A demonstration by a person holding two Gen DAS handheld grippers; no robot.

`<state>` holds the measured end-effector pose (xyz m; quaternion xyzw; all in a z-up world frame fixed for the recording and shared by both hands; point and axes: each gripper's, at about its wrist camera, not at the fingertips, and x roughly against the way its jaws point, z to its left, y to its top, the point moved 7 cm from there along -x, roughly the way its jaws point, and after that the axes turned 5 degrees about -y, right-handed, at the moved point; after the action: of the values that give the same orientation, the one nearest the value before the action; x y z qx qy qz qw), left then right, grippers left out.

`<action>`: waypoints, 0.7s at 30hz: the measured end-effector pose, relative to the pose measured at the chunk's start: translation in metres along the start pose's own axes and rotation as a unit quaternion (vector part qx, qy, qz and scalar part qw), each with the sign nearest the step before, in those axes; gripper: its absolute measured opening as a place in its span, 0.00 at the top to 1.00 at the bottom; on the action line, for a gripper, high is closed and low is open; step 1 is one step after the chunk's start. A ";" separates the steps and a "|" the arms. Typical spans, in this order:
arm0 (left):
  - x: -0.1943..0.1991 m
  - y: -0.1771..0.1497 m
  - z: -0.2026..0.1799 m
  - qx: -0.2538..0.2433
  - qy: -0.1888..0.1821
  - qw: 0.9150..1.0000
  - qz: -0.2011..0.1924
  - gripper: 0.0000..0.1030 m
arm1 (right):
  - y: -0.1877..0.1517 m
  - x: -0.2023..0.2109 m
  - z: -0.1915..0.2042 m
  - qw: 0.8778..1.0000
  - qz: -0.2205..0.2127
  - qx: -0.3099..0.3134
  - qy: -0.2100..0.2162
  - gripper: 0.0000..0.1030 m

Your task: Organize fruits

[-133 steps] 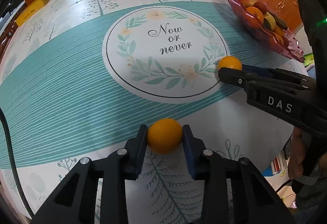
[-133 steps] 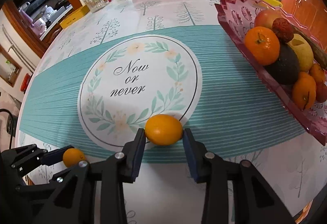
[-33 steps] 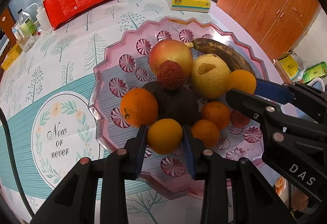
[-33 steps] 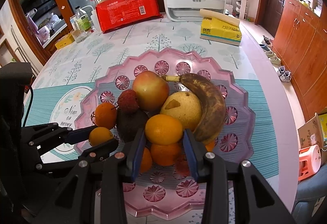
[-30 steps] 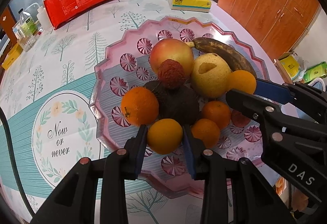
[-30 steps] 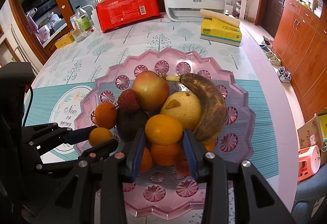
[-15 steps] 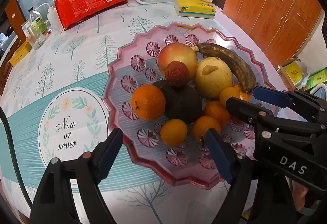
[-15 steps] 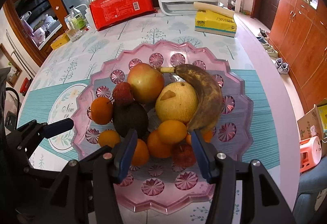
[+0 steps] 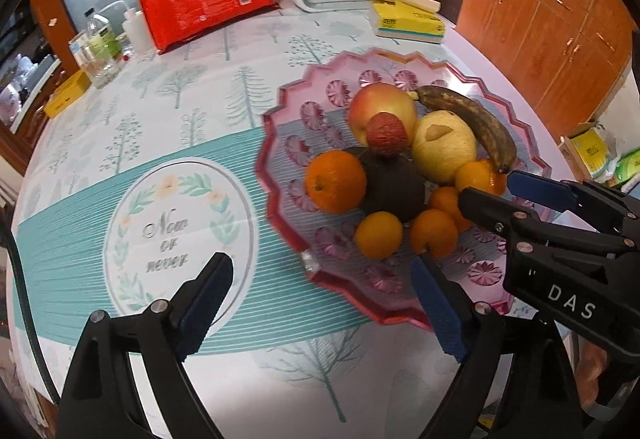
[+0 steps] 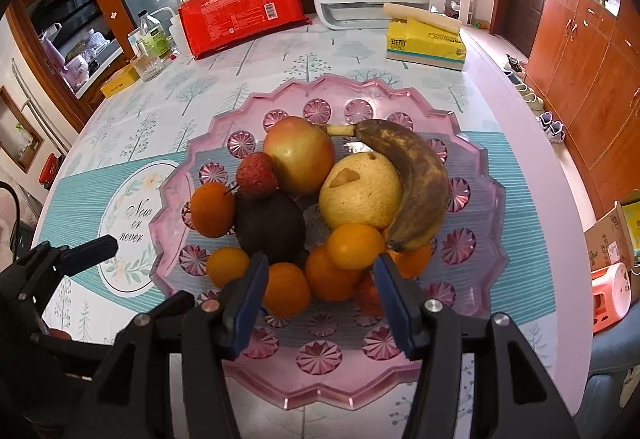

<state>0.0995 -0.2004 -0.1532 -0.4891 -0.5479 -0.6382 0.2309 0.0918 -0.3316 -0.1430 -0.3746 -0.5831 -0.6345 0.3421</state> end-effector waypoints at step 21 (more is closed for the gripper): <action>0.113 -0.022 0.056 0.023 0.044 0.997 -0.054 0.06 | -0.018 0.086 0.063 0.998 -0.053 0.027 0.015 0.46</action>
<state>0.0548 -0.1145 -0.0687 -0.4250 -0.5776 -0.6575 0.2312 0.0396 -0.2675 -0.0741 -0.3245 -0.6140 -0.6410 0.3269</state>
